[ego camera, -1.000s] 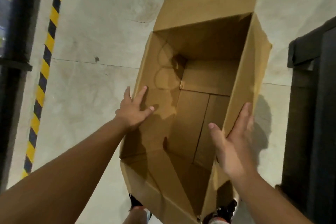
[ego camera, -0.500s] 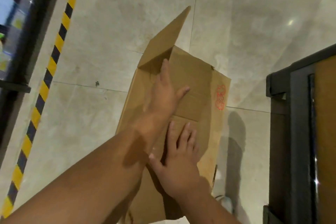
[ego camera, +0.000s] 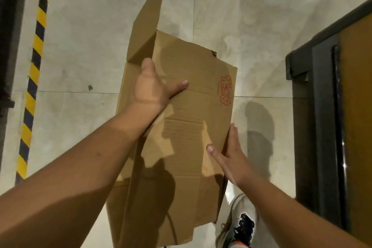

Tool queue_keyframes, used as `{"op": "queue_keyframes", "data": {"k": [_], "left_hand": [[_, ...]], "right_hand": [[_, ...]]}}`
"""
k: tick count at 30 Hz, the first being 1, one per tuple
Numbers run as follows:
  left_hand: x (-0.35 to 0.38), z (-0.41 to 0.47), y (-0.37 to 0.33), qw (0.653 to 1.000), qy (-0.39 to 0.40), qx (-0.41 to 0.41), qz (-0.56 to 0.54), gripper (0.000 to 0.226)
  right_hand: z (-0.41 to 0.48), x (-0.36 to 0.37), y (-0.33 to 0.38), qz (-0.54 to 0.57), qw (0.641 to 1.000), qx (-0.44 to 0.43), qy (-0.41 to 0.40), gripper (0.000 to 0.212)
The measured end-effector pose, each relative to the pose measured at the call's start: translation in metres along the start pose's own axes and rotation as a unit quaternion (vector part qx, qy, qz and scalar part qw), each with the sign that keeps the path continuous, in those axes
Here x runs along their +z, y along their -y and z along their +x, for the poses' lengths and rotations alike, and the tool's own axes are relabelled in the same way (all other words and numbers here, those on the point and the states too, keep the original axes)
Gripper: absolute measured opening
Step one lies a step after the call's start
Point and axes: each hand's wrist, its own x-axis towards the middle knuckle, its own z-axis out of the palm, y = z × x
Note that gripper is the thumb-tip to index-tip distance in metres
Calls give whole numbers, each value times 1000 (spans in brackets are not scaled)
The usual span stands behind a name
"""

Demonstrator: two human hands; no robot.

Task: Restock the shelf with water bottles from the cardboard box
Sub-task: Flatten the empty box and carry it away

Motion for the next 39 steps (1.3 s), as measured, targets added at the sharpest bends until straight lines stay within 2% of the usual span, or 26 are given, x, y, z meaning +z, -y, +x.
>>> {"op": "queue_keyframes", "data": {"k": [2, 4, 8, 11, 15, 17, 18, 20, 22, 24, 26, 28, 31, 35, 37, 39], "left_hand": [[-11, -16, -7, 999, 0, 41, 1, 63], [-25, -27, -14, 996, -15, 70, -48, 72], [-51, -31, -15, 978, -44, 113, -170, 72], [-26, -14, 8, 980, -25, 61, -187, 64], [42, 4, 61, 992, 42, -46, -111, 70], [59, 8, 67, 990, 32, -69, -119, 72], [62, 10, 66, 991, 12, -54, -121, 76], [65, 9, 56, 997, -58, 4, -46, 86], [73, -1, 44, 978, -118, 92, 143, 73], [91, -21, 33, 947, -56, 164, 272, 68], [116, -39, 35, 923, 31, 172, 343, 80], [130, -42, 49, 914, 63, 147, 373, 91], [128, -33, 66, 919, 39, 143, 365, 95], [133, -25, 71, 918, 6, 168, 360, 97], [136, -25, 73, 916, -1, 171, 363, 97], [139, -23, 77, 913, -8, 169, 371, 98]], "right_hand": [[-13, -11, 13, 73, 996, -35, -19, 107], [-34, -27, 29, 100, 991, -67, -61, 107], [-73, -55, 53, 55, 983, -102, -145, 112], [-63, -54, 49, 4, 983, -97, -155, 112], [-16, -43, 7, -98, 985, -47, -136, 108], [0, -42, -8, -76, 988, -53, -125, 103], [5, -43, -11, -52, 989, -56, -125, 102], [15, -47, -10, -3, 989, -67, -134, 101], [23, -50, -10, 44, 987, -76, -132, 101], [24, -50, -13, 79, 986, -84, -125, 100], [19, -48, -24, 106, 984, -88, -115, 97], [12, -46, -35, 130, 984, -76, -99, 85], [12, -52, -61, 166, 983, -16, -83, 68], [22, -57, -103, 164, 984, 69, -19, 69], [25, -53, -115, 202, 975, 96, 13, 75], [26, -51, -120, 243, 964, 109, 10, 82]]}}
